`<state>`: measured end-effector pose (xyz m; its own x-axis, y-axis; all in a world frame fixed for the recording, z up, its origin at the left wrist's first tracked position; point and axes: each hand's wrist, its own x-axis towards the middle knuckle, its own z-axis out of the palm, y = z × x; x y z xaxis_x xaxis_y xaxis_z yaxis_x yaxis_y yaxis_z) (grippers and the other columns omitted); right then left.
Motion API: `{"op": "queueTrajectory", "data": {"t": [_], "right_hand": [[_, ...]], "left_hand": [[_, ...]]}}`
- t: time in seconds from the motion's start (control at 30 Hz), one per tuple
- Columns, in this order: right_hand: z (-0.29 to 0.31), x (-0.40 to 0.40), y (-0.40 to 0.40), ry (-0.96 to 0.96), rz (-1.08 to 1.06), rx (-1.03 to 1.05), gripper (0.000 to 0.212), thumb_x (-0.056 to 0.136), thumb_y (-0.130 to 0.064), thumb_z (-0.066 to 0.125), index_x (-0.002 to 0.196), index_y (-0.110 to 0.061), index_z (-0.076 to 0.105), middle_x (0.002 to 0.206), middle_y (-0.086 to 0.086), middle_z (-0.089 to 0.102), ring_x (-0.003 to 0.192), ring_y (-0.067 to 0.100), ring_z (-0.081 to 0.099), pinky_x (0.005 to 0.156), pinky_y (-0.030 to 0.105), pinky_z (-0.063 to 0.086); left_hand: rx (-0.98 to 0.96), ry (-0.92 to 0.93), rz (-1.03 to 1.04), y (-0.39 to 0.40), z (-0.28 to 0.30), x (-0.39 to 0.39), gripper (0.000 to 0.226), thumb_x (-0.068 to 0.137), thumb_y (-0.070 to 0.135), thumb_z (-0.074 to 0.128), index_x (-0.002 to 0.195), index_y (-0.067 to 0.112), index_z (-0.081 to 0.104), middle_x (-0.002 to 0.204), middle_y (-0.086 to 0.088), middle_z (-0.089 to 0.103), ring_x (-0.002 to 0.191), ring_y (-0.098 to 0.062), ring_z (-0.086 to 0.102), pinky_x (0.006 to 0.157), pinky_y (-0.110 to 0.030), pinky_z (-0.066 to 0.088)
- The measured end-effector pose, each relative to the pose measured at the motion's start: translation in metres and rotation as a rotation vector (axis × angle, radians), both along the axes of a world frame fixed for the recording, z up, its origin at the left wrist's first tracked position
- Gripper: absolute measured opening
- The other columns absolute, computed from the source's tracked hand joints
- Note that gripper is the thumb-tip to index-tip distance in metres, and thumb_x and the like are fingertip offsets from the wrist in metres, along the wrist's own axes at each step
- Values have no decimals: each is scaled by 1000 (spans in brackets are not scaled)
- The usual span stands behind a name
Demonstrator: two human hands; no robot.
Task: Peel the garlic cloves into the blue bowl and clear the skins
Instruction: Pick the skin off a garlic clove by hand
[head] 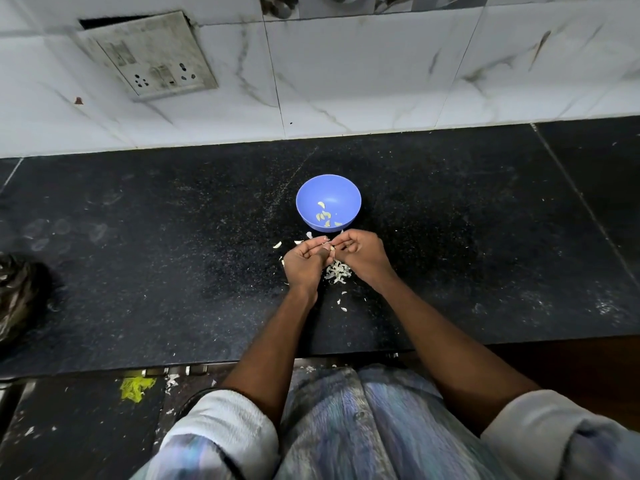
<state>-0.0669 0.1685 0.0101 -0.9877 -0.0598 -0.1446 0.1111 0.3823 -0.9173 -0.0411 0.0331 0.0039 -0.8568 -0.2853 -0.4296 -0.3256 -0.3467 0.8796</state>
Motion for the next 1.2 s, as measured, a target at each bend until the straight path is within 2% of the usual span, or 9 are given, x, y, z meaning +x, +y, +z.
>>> {"op": "queueTrajectory", "data": {"t": [0.23, 0.5, 0.6, 0.67, 0.77, 0.83, 0.93, 1.03, 1.2], "right_hand": [[3, -3, -3, -37, -60, -2, 16, 89, 6, 67, 91, -7, 76, 76, 7, 76, 63, 12, 72, 66, 27, 61], [8, -6, 0, 19, -132, -30, 12, 83, 0, 74, 85, -11, 76, 74, 2, 75, 69, 14, 74, 66, 28, 60], [12, -7, 0, 60, -159, -30, 12, 80, 2, 76, 84, -9, 76, 73, 1, 74, 68, 6, 70, 67, 23, 57], [14, -8, 1, 95, -183, -1, 10, 81, 1, 76, 85, -9, 76, 72, -4, 73, 64, -1, 65, 65, 17, 53], [16, -14, -3, 169, -235, 58, 9, 83, -4, 76, 88, -11, 78, 75, -8, 73, 65, -2, 67, 67, 18, 55], [18, -20, -7, 220, -270, 100, 8, 83, -8, 78, 89, -13, 79, 80, -8, 76, 70, 2, 70, 71, 23, 58], [19, -29, -12, 253, -269, 156, 11, 84, -10, 78, 94, -14, 81, 92, -4, 78, 79, 8, 72, 79, 29, 59], [15, -31, -15, 212, -250, 214, 18, 85, -9, 75, 100, -16, 82, 100, -4, 78, 86, 11, 73, 86, 33, 59], [19, -20, -18, 372, -301, 261, 5, 84, -11, 77, 86, -16, 76, 88, -6, 70, 70, 11, 63, 68, 30, 52]], "left_hand": [[34, -64, 44, -4, -1, 0, 9, 97, -6, 69, 102, -5, 76, 86, -16, 78, 71, -16, 75, 70, -22, 63], [-698, -22, -110, -7, -2, -2, 29, 70, 43, 97, 67, 22, 77, 61, 12, 72, 53, -2, 63, 57, -21, 53], [-823, 21, -247, -6, -1, -2, 14, 80, 23, 90, 77, 27, 77, 68, 18, 74, 65, 0, 69, 67, -28, 59], [-872, 77, -342, -6, -4, -1, 22, 87, 7, 77, 91, 29, 79, 75, 19, 76, 73, 2, 71, 74, -32, 61], [-941, 81, -392, -3, -4, -1, 4, 93, 29, 77, 92, 30, 80, 80, 15, 77, 76, -7, 71, 73, -34, 59], [-980, 59, -377, 3, 1, -1, 22, 89, 44, 81, 77, 26, 76, 75, 13, 74, 71, -11, 68, 66, -32, 55], [-997, 66, -354, 8, 7, -4, 22, 82, 28, 87, 68, 28, 69, 79, 13, 76, 73, -12, 69, 66, -32, 56], [-961, 125, -386, 8, 0, -5, 21, 83, 9, 75, 88, 29, 78, 79, 14, 76, 73, -9, 70, 69, -35, 58], [-958, 160, -396, -3, -10, 3, 17, 93, 21, 71, 100, 32, 81, 90, 14, 79, 80, -11, 72, 76, -34, 59]]}}
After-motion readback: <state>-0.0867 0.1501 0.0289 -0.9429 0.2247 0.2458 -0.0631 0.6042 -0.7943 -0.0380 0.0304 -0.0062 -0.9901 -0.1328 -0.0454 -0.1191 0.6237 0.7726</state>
